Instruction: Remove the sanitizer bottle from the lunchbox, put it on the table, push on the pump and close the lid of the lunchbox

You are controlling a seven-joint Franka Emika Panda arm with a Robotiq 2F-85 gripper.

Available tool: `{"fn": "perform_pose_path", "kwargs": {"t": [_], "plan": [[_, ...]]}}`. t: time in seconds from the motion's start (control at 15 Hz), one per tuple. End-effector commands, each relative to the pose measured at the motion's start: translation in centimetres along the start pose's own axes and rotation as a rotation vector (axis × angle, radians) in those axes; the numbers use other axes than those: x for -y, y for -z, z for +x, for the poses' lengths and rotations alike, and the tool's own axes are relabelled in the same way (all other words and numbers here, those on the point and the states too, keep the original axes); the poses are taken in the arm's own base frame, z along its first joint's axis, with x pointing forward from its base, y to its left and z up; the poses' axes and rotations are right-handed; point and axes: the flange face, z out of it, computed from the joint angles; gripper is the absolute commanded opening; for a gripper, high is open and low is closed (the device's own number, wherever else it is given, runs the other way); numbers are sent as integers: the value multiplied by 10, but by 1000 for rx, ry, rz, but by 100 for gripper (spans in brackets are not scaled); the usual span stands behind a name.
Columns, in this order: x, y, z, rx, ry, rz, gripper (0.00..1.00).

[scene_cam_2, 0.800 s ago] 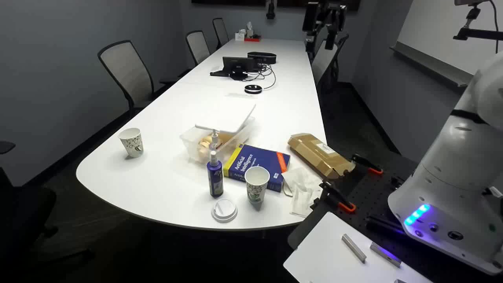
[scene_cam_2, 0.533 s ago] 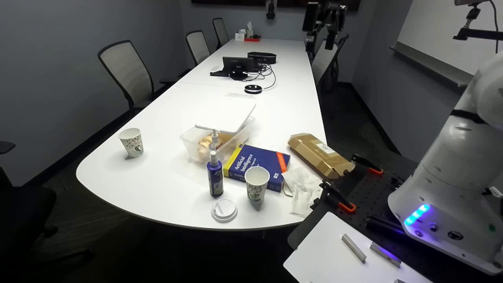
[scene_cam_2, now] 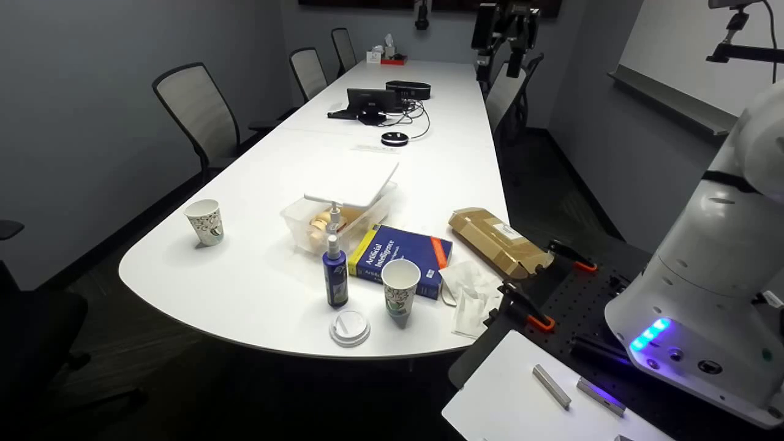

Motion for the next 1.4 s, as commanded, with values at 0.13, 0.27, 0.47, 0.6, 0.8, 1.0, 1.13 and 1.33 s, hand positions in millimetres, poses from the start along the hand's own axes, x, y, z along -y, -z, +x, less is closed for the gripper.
{"fn": "perform_pose_path", "kwargs": {"t": [0.13,0.27,0.47,0.6,0.8,1.0,1.13,1.33], "plan": [[9,-10,27,-27,-40,19,100],[26,-22,49,-64,-45,22,100],[62,-48,90,-137,-40,-26,100],[82,-70,123,-180,-17,-57,100],[103,-111,168,-198,35,-108,100],[110,-162,213,-172,104,-123,100],[117,-196,237,-137,127,-93,100],[128,-234,263,-96,161,-73,100]]}}
